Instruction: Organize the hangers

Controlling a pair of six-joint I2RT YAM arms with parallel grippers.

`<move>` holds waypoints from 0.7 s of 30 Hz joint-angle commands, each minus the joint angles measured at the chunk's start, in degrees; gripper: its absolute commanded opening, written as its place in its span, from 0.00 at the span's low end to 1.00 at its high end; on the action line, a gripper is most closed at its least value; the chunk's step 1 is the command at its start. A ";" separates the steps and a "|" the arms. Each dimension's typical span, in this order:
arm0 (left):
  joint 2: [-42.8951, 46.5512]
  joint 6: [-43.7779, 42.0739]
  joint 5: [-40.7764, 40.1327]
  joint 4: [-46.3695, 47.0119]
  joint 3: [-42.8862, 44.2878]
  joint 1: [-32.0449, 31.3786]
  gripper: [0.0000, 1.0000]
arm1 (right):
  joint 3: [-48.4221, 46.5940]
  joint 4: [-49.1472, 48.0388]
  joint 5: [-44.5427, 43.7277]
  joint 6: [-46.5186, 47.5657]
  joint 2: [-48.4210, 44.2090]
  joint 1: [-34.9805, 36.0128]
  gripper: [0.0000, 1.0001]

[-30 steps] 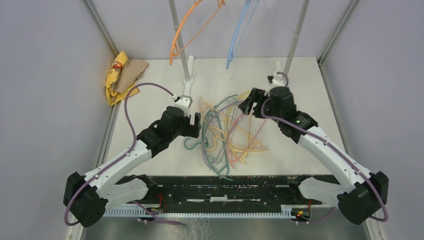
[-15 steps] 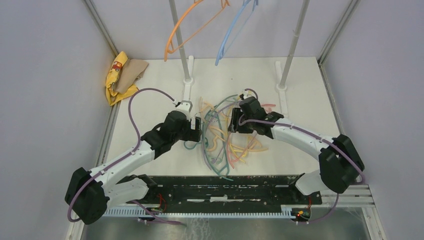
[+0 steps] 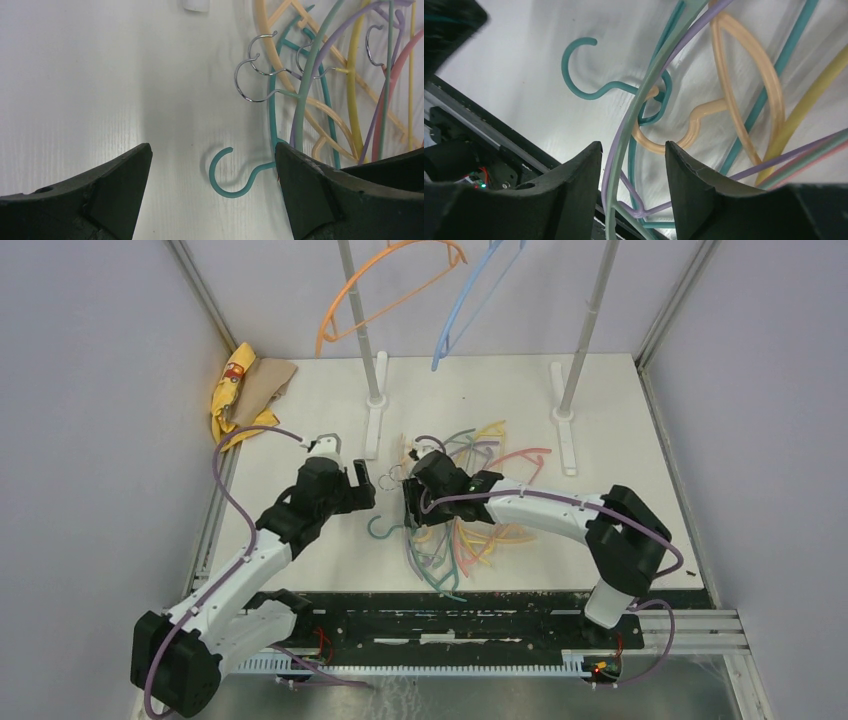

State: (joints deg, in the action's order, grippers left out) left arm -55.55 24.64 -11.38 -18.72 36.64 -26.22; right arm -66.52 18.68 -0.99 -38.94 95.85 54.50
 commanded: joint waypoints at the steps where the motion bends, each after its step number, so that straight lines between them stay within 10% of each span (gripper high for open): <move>1: 3.53 4.13 0.10 -0.52 -0.49 1.80 0.99 | -3.95 -0.14 1.02 -0.27 3.58 2.09 0.57; 14: 4.95 4.70 0.78 0.17 -1.60 2.13 0.99 | -2.65 0.66 -0.29 -0.05 1.88 2.89 0.01; 21: 6.38 4.78 -0.18 -0.27 -1.14 2.16 1.00 | 1.02 3.23 -2.71 -0.03 -8.66 2.84 0.01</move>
State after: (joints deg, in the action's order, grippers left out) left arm -51.13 26.85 -11.40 -20.08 35.16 -24.45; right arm -67.46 22.68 -1.50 -39.94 96.20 57.39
